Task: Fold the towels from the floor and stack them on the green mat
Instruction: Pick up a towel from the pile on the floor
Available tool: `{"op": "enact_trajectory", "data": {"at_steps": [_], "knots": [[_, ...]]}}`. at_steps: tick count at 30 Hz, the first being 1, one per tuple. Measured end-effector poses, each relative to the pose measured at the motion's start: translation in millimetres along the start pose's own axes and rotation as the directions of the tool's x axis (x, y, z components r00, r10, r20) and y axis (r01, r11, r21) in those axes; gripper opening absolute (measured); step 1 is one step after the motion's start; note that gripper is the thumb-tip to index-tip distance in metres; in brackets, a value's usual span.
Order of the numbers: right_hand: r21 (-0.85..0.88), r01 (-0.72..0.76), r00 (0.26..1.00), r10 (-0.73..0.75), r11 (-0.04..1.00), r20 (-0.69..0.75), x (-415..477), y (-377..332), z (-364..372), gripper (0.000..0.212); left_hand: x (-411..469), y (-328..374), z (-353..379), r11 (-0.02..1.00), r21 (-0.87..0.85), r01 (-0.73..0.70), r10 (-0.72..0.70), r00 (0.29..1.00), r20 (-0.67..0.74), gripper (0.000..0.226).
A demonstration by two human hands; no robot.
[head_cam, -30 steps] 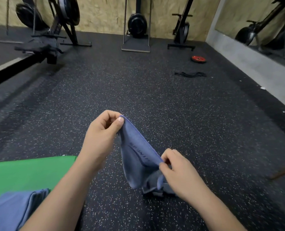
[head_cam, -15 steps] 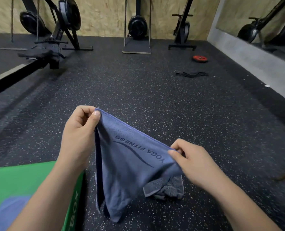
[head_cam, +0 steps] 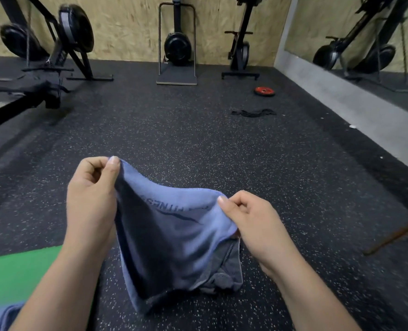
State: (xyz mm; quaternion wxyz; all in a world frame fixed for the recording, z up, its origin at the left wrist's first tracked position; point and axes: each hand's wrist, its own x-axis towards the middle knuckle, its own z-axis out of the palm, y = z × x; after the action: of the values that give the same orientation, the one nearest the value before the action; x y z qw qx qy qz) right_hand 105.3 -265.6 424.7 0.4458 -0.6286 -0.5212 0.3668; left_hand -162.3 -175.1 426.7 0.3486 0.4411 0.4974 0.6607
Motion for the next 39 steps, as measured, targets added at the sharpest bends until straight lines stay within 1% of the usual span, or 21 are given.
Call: {"op": "enact_trajectory", "data": {"at_steps": [1, 2, 4, 6, 8, 9, 10, 12, 14, 16, 20, 23, 25, 29, 31, 33, 36, 39], "knots": [[0.091, -0.024, 0.998, 0.018, 0.996, 0.057, -1.7, -4.0, -1.3, 0.041, -3.7, -1.9, 7.1, 1.000, 0.018, 0.004, -0.005, 1.000, 0.019, 0.014], [0.179, -0.053, 0.993, 0.033, 0.982, 0.109, -4.1, -8.6, -2.8, 0.040, -8.5, -3.9, 14.6, 0.999, 0.030, 0.011, -0.012, 0.999, 0.038, 0.015], [0.359, -0.122, 0.982, 0.060, 0.925, 0.177, -8.4, -16.7, -4.8, 0.031, -19.4, -7.6, 27.1, 0.998, 0.069, 0.009, -0.015, 0.996, 0.091, 0.017], [0.461, -0.149, 0.983, 0.079, 0.875, 0.166, -9.9, -21.0, -5.8, 0.023, -30.2, -9.9, 34.8, 0.986, 0.165, -0.010, -0.015, 0.989, 0.146, 0.014], [0.497, -0.128, 0.991, 0.088, 0.858, 0.104, -10.0, -20.2, -6.6, 0.023, -41.2, -11.9, 37.7, 0.975, 0.222, -0.018, -0.025, 0.981, 0.192, 0.011], [0.499, -0.106, 0.994, 0.079, 0.860, 0.074, -10.7, -22.1, -7.2, 0.024, -47.2, -12.0, 39.5, 0.974, 0.224, -0.022, -0.028, 0.976, 0.217, 0.009], [0.489, -0.085, 0.996, 0.066, 0.868, 0.056, -10.6, -23.5, -7.6, 0.021, -53.2, -11.9, 41.3, 0.976, 0.217, -0.025, -0.029, 0.970, 0.242, 0.008], [0.476, -0.068, 0.997, 0.038, 0.877, 0.072, -11.6, -27.8, -8.2, 0.012, -64.7, -9.4, 47.5, 0.982, 0.186, -0.029, -0.028, 0.954, 0.298, 0.011], [0.449, -0.071, 0.994, 0.023, 0.891, 0.111, -12.5, -29.6, -8.9, 0.017, -74.5, -5.3, 54.8, 0.989, 0.147, -0.015, -0.038, 0.937, 0.347, 0.012], [0.366, -0.028, 0.994, -0.012, 0.930, 0.107, -14.0, -31.2, -7.8, 0.021, -81.8, -0.1, 60.6, 0.994, 0.112, 0.003, -0.046, 0.922, 0.385, 0.009], [0.131, 0.085, 0.996, -0.089, 0.988, 0.025, -15.4, -29.0, -5.2, 0.012, -89.3, 5.5, 63.2, 0.999, 0.040, 0.004, -0.020, 0.910, 0.415, 0.015], [0.016, 0.160, 0.987, -0.160, 0.987, -0.006, -13.5, -24.1, -2.7, 0.007, -90.0, 4.6, 61.4, 0.999, 0.039, -0.011, -0.007, 0.903, 0.429, 0.018], [-0.029, 0.186, 0.982, -0.187, 0.982, -0.034, -13.2, -23.2, -0.4, 0.009, -90.3, 5.0, 59.8, 0.997, 0.055, -0.046, 0.017, 0.898, 0.439, 0.016], [-0.197, 0.216, 0.959, -0.246, 0.956, -0.143, -13.6, -24.2, 3.5, 0.018, -90.6, 6.3, 56.2, 0.986, 0.114, -0.125, 0.065, 0.901, 0.428, 0.016], [-0.209, 0.217, 0.958, -0.249, 0.953, -0.141, -12.5, -24.1, 5.1, 0.021, -90.6, 5.7, 54.6, 0.985, 0.112, -0.128, 0.071, 0.909, 0.412, 0.017], [-0.166, 0.200, 0.970, -0.219, 0.966, -0.104, -12.7, -25.0, 6.6, 0.022, -91.6, 6.0, 53.7, 0.985, 0.116, -0.128, 0.070, 0.910, 0.408, 0.016], [-0.119, 0.181, 0.980, -0.189, 0.976, -0.058, -13.2, -25.8, 9.4, 0.015, -92.6, 8.4, 53.0, 0.985, 0.126, -0.122, 0.062, 0.914, 0.402, 0.017], [-0.077, 0.198, 0.979, -0.200, 0.977, -0.026, -13.8, -25.9, 11.2, 0.010, -92.2, 12.1, 53.1, 0.987, 0.126, -0.101, 0.044, 0.919, 0.392, 0.017]]}}
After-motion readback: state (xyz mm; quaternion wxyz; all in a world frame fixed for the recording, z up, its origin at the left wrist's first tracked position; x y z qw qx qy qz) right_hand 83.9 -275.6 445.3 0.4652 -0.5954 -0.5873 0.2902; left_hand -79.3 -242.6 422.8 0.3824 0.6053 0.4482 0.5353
